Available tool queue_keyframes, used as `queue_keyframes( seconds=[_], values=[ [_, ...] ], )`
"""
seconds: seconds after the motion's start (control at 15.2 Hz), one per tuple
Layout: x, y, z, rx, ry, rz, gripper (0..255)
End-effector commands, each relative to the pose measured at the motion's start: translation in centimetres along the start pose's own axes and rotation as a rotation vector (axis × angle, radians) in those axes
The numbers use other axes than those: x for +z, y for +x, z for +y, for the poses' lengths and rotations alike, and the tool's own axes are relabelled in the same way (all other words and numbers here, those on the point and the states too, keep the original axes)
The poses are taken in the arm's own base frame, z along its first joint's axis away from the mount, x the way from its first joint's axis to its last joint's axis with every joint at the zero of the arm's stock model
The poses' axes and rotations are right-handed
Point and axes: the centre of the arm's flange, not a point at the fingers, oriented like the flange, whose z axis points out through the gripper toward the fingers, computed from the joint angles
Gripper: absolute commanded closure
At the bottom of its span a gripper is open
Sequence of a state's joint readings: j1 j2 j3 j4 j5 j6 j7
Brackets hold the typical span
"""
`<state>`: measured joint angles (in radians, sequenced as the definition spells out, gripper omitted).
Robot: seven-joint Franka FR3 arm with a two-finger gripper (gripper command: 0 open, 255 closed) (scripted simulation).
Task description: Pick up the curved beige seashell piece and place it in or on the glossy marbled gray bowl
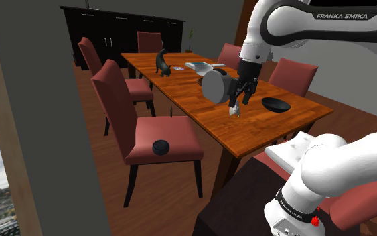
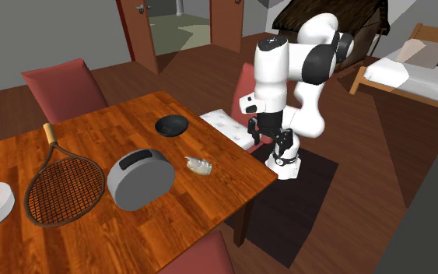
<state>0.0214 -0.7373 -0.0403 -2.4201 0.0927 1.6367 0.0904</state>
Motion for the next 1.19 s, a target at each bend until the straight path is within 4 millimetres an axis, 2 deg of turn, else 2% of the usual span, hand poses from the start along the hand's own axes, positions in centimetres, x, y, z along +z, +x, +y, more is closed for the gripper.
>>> queue_keyframes(
  seconds=[0.0,0.53,1.12],
  values=[
    [0.0,0.0,0.0,0.0,0.0,0.0,0],
    [4.2,5.3,5.3,0.252,-0.12,0.088,0],
    [7.5,9.7,13.2,0.535,-0.255,0.188,0]
  ],
)
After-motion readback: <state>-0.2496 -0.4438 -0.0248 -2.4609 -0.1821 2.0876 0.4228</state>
